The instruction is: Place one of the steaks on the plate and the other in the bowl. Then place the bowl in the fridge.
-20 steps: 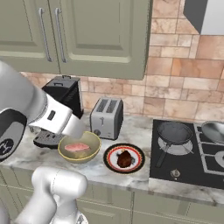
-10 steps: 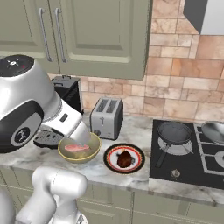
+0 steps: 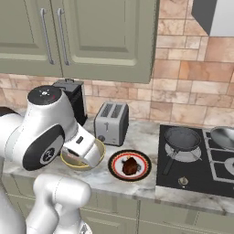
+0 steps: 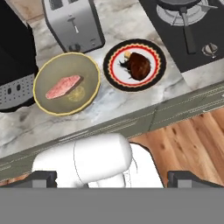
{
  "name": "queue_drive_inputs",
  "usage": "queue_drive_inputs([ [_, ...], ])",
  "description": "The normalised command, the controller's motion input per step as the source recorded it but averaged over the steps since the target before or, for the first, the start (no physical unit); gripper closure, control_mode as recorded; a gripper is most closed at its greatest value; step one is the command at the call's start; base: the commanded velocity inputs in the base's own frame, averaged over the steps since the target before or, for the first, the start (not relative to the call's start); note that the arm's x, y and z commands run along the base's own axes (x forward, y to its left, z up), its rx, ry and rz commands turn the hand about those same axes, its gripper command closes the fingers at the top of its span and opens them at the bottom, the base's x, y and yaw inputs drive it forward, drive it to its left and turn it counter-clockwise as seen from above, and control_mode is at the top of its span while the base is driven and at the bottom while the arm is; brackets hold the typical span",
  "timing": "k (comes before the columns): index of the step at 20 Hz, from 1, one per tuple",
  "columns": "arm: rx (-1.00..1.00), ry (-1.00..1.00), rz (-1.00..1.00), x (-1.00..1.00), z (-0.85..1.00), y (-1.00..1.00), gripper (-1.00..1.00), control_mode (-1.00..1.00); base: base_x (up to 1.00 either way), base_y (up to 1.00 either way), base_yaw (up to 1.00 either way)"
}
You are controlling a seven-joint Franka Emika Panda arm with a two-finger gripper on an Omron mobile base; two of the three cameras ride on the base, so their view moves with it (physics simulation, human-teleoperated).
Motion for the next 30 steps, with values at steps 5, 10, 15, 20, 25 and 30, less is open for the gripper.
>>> queue_drive_inputs([
  [5, 0.0, 0.0, 0.0, 0.34, -0.41, 0.02, -1.0, -1.0, 0.0, 0.0, 0.0],
  [10, 0.0, 0.0, 0.0, 0.34, -0.37, 0.11, -1.0, -1.0, 0.0, 0.0, 0.0],
  [15, 0.0, 0.0, 0.0, 0.36, -0.36, 0.23, -1.0, -1.0, 0.0, 0.0, 0.0],
  [20, 0.0, 0.02, 0.0, 0.47, -0.4, 0.11, -1.0, -1.0, 0.0, 0.0, 0.0],
  [25, 0.0, 0.09, 0.0, 0.42, -0.44, 0.0, -1.0, -1.0, 0.0, 0.0, 0.0],
  [30, 0.0, 0.12, 0.0, 0.31, -0.39, 0.0, -1.0, -1.0, 0.0, 0.0, 0.0],
])
